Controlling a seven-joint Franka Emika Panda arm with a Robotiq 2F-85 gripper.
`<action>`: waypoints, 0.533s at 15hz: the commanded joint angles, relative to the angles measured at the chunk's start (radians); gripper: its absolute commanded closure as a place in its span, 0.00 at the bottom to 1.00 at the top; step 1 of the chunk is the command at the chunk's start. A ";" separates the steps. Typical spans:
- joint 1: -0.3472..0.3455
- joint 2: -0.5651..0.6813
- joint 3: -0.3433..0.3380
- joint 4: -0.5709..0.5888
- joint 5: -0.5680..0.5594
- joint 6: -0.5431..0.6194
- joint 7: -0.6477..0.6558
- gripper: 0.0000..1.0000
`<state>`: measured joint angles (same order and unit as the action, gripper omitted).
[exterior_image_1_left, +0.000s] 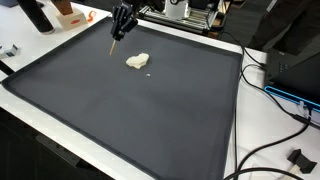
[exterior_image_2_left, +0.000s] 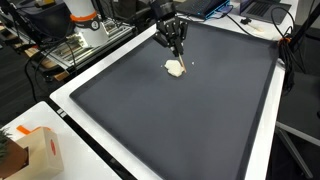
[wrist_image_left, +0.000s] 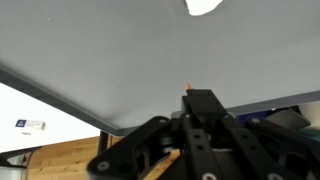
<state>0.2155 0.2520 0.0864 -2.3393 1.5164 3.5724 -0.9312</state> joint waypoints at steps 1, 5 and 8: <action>0.031 0.090 0.002 0.019 0.095 0.138 -0.107 0.97; 0.032 0.139 0.018 0.060 0.223 0.220 -0.282 0.97; 0.022 0.150 0.033 0.097 0.303 0.260 -0.412 0.97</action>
<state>0.2478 0.3831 0.1004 -2.2905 1.7293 3.7851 -1.2165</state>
